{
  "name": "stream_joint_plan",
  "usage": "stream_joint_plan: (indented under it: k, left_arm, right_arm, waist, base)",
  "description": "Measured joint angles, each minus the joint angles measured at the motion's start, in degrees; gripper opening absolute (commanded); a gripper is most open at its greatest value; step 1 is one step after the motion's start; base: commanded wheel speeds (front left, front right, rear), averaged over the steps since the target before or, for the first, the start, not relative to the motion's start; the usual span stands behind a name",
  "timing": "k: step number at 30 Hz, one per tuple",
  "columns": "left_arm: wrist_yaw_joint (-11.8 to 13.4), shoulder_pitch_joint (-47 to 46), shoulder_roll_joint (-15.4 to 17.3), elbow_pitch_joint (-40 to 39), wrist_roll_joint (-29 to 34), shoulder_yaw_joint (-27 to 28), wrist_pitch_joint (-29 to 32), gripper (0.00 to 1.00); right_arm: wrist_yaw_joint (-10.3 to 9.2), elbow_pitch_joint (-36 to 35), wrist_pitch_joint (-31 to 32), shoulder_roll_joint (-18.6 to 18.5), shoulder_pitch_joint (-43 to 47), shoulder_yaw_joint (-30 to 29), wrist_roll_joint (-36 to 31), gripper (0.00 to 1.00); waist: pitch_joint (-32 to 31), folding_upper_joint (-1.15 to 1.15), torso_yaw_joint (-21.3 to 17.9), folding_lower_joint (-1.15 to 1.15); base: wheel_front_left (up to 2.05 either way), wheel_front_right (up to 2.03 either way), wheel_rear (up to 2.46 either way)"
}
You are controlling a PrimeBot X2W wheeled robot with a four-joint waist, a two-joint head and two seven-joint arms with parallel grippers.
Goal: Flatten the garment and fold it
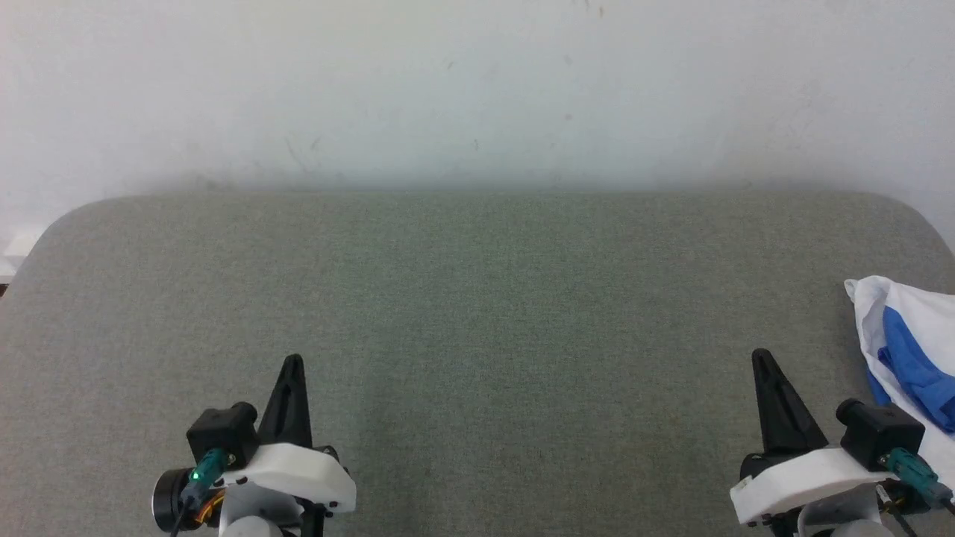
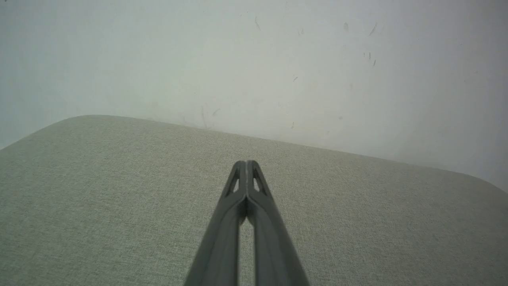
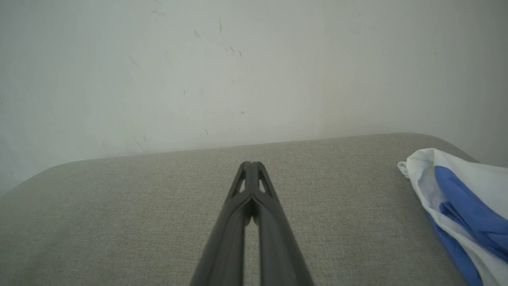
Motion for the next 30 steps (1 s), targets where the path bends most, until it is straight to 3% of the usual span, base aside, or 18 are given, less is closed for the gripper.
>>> stream_joint_plan:
  k: [30]
  left_arm:
    - [-0.5, 0.2, -0.2, -4.0, 3.4, 0.7, 3.4, 0.0]
  right_arm:
    - [0.0, -3.3, 3.6, 0.0, 0.0, 0.2, -3.0, 0.0]
  waist:
    - [0.6, 0.0, -0.4, 0.0]
  base:
    - [0.0, 0.0, 0.0]
